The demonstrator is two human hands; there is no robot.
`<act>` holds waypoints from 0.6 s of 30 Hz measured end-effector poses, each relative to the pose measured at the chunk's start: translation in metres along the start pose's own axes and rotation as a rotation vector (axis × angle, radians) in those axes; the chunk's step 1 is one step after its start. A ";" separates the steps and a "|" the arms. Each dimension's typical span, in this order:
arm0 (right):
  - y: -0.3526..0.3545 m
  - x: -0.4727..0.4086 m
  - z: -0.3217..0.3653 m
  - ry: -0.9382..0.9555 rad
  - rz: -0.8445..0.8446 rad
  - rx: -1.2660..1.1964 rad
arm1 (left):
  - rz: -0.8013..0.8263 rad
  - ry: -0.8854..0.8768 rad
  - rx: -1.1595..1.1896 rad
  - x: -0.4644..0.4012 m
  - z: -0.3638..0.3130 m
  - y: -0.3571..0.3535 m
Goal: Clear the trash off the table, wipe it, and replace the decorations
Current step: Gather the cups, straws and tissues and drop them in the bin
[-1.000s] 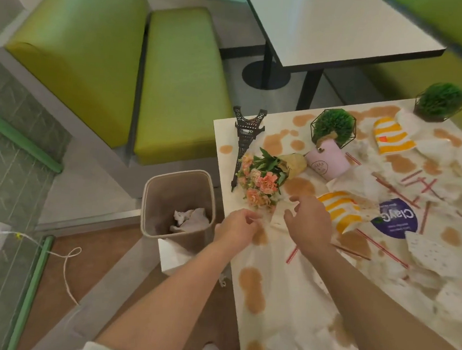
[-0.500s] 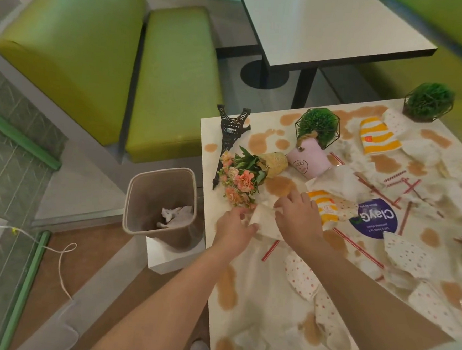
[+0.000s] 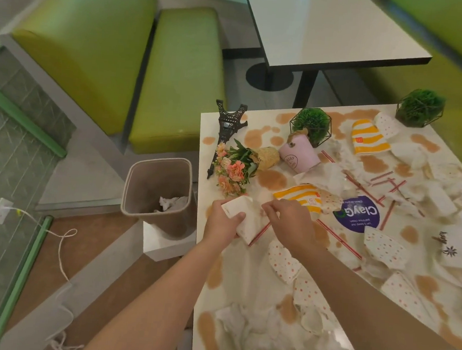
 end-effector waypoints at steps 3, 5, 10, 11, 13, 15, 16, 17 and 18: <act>-0.001 -0.004 -0.002 0.030 0.041 0.085 | -0.082 -0.026 -0.037 -0.003 0.006 0.015; -0.012 -0.003 0.001 0.150 0.166 0.232 | -0.121 -0.025 -0.029 -0.003 0.012 0.022; -0.038 0.004 0.007 0.373 0.406 0.496 | -0.156 0.013 -0.015 0.000 0.027 0.031; -0.041 0.005 0.008 0.409 0.416 0.535 | -0.165 0.020 -0.021 0.000 0.028 0.032; -0.046 0.005 0.011 0.477 0.421 0.599 | -0.174 0.025 -0.034 -0.001 0.031 0.036; -0.048 0.005 0.014 0.530 0.434 0.641 | -0.183 0.023 -0.023 -0.002 0.033 0.041; -0.050 0.004 0.015 0.547 0.447 0.654 | -0.188 0.026 -0.016 -0.003 0.033 0.043; -0.050 0.003 0.017 0.560 0.462 0.665 | -0.193 0.032 -0.008 -0.004 0.034 0.046; -0.051 0.002 0.019 0.571 0.477 0.671 | -0.197 0.042 0.000 -0.004 0.035 0.048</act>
Point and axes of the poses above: each hand's wrist, its own x-axis away from the middle knuckle, its own y-axis out of the back of the hand, z = x × y, the point moved 6 cm from there along -x, towards the middle knuckle, and after that the axes turned 12 degrees about -z, right-handed, at the moved point
